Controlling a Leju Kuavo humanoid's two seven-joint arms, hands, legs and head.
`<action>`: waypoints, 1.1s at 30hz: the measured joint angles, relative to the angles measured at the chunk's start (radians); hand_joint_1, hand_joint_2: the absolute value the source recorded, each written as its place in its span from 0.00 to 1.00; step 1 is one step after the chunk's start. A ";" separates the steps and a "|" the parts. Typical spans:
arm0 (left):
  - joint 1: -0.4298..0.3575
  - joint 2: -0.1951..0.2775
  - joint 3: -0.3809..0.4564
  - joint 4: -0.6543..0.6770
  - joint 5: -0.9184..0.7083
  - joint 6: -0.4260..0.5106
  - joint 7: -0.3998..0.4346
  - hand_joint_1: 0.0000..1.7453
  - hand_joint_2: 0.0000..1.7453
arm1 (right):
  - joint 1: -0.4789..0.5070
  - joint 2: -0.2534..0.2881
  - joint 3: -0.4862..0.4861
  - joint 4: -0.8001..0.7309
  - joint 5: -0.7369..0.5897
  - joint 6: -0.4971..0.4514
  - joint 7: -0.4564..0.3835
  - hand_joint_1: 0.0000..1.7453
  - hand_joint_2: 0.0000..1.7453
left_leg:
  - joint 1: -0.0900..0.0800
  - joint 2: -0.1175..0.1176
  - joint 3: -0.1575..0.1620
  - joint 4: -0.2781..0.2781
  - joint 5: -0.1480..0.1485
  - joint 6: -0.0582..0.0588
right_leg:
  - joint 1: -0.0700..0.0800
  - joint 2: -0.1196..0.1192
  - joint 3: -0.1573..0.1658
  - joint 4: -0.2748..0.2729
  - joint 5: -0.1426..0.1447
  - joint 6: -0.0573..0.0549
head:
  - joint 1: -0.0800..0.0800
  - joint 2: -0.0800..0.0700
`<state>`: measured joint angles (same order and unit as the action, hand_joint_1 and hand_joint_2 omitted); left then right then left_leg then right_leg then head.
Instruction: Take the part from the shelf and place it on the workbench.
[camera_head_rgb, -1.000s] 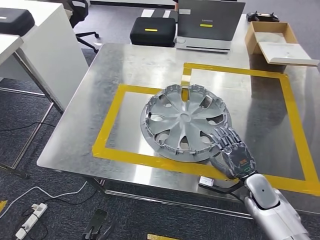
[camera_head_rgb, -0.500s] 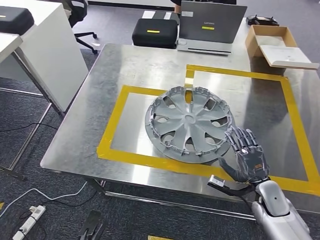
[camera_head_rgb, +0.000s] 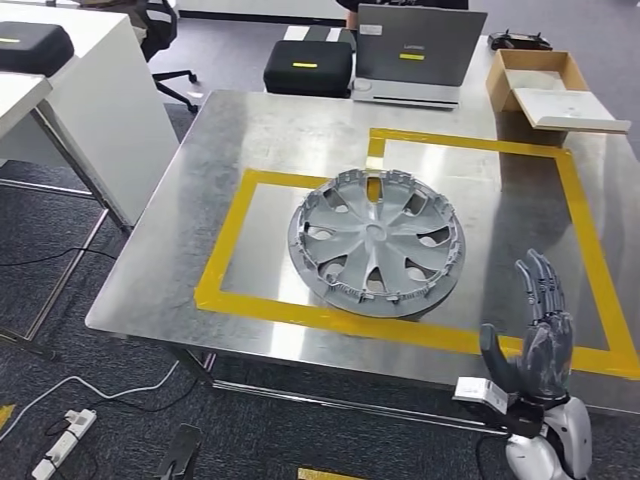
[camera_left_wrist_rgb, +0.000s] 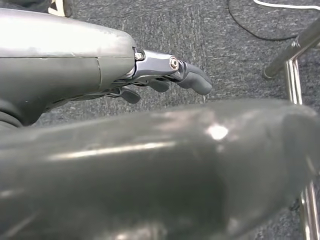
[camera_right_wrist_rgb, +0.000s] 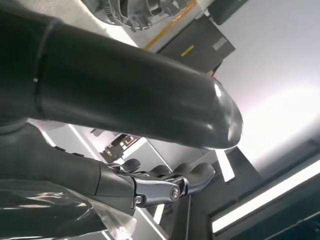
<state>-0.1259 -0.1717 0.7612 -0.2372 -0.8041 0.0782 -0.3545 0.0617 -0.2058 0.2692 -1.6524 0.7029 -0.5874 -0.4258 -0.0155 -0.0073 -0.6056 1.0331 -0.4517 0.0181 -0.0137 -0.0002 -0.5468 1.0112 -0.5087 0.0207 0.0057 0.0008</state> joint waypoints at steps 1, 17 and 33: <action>0.002 0.001 0.000 0.000 0.002 0.001 -0.002 0.00 0.00 | 0.010 0.010 -0.004 -0.024 -0.031 0.015 -0.017 0.00 0.00 | 0.002 0.000 -0.006 0.016 -0.018 -0.006 | -0.002 -0.001 -0.004 -0.002 0.007 -0.007 | -0.002 0.000; 0.024 0.006 0.008 0.000 0.014 0.015 -0.018 0.00 0.00 | 0.148 0.119 -0.037 -0.241 -0.261 0.104 -0.130 0.00 0.00 | 0.010 0.003 0.112 -0.055 -0.056 0.015 | -0.013 -0.004 -0.108 0.012 0.071 0.034 | -0.001 0.000; 0.041 0.002 0.023 0.001 0.024 0.028 -0.024 0.00 0.00 | 0.252 0.161 -0.093 -0.269 -0.282 0.090 -0.137 0.00 1.00 | 0.005 0.008 -0.048 0.023 -0.007 -0.017 | -0.002 -0.007 0.090 -0.064 -0.038 -0.010 | -0.003 0.000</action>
<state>-0.0852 -0.1697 0.7845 -0.2365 -0.7803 0.1058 -0.3788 0.3138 -0.0444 0.1767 -1.9214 0.4209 -0.4978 -0.5628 -0.0106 0.0006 -0.6533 1.0563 -0.4582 0.0011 -0.0156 -0.0075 -0.4564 0.9468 -0.5464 0.0109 0.0031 0.0008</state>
